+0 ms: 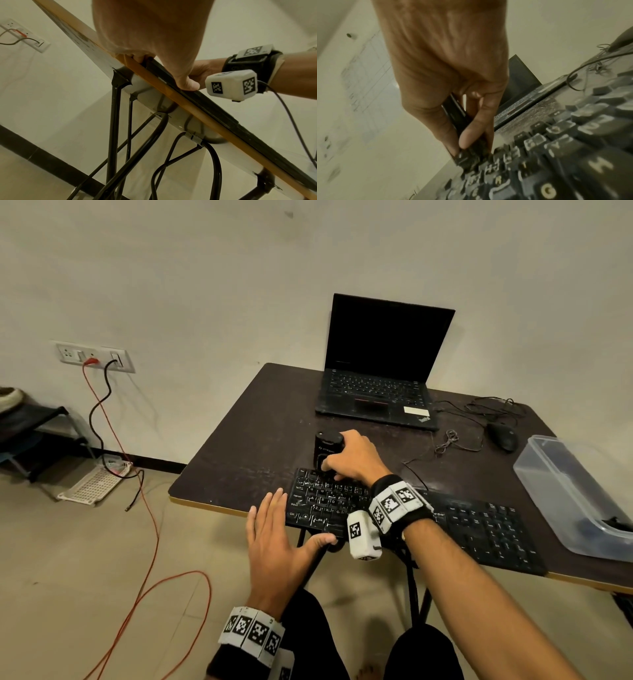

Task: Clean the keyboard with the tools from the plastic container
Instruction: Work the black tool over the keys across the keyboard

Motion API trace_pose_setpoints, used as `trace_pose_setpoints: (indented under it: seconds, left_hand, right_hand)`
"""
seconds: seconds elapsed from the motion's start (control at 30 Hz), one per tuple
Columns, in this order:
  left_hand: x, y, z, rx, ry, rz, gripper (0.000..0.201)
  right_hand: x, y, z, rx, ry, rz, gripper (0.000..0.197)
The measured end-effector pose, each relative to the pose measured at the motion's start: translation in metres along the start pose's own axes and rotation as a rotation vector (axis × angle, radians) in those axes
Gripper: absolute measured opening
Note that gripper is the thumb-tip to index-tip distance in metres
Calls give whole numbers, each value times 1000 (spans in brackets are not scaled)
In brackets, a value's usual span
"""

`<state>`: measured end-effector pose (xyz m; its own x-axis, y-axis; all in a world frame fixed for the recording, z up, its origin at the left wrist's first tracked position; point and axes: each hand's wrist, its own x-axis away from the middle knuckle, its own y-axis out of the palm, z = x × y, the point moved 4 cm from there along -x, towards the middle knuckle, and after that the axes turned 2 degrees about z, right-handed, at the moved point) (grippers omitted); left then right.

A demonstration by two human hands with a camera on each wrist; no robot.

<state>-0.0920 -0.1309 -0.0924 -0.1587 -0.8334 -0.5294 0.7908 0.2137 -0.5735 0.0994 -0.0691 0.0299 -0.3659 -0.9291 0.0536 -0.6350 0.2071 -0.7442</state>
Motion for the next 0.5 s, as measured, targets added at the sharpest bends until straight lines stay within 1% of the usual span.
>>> trace_pose_setpoints:
  seconds: [0.03, 0.07, 0.13, 0.17, 0.27, 0.3, 0.37, 0.4, 0.5]
  left_hand:
    - [0, 0, 0, 0, 2, 7, 117]
    - [1, 0, 0, 0, 1, 11, 118]
    - [1, 1, 0, 1, -8, 8, 119]
    - [0, 1, 0, 0, -11, 3, 119]
    - [-1, 2, -2, 0, -15, -6, 118]
    - [0, 2, -2, -4, -17, -17, 118]
    - [0, 2, -3, -5, -26, -23, 119]
    - [0, 1, -3, -4, -28, -27, 119]
    - [-1, 0, -2, -2, -32, -31, 120]
  right_hand:
    - [0, -2, 3, -21, 11, -30, 19]
    - [0, -4, 5, -51, 22, -30, 19]
    - [3, -10, 8, -49, 19, 28, 18]
    - [4, -10, 9, -32, 6, 34, 17]
    - [9, -4, 7, -18, -27, -52, 20]
    - [10, -4, 9, -23, -19, -47, 19]
    - [10, -6, 10, -35, -17, 21, 16]
    - [11, -7, 10, -46, -21, 24, 17]
    - [14, -3, 8, -46, -32, -62, 20]
